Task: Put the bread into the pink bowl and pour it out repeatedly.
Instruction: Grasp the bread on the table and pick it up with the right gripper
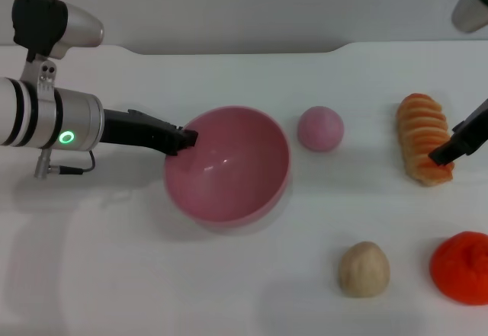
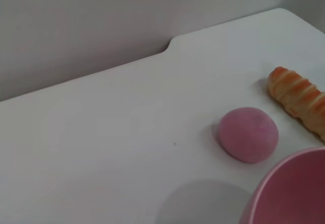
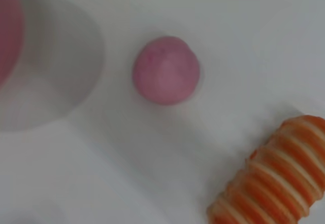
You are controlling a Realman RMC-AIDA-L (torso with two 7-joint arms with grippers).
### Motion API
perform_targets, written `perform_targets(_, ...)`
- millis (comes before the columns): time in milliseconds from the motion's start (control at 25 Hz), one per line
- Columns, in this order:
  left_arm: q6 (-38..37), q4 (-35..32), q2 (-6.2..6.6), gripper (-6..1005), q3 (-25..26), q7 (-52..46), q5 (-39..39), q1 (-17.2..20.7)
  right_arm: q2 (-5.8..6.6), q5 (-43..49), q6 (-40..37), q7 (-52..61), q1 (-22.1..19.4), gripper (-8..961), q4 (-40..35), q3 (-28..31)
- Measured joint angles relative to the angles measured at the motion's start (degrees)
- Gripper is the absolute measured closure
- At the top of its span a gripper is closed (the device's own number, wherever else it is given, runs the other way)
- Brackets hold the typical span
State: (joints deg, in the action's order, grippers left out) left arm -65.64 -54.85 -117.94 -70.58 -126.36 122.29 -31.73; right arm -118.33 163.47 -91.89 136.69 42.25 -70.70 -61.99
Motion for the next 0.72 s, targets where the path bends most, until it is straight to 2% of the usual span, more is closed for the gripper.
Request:
perform_targets(240, 0.03, 0.18, 0.0, 957, -0.14, 0.62, -0.03, -0.03, -0.47, -0.23, 9.12, 0.27, -1.84, 329, 5.44, -0.68)
perform_targets(720, -0.18, 0.37, 0.08, 956, -0.6, 1.36, 0.05, 0.03, -0.68, -2.49, 17.96, 1.21, -2.76, 337, 11.85, -5.55)
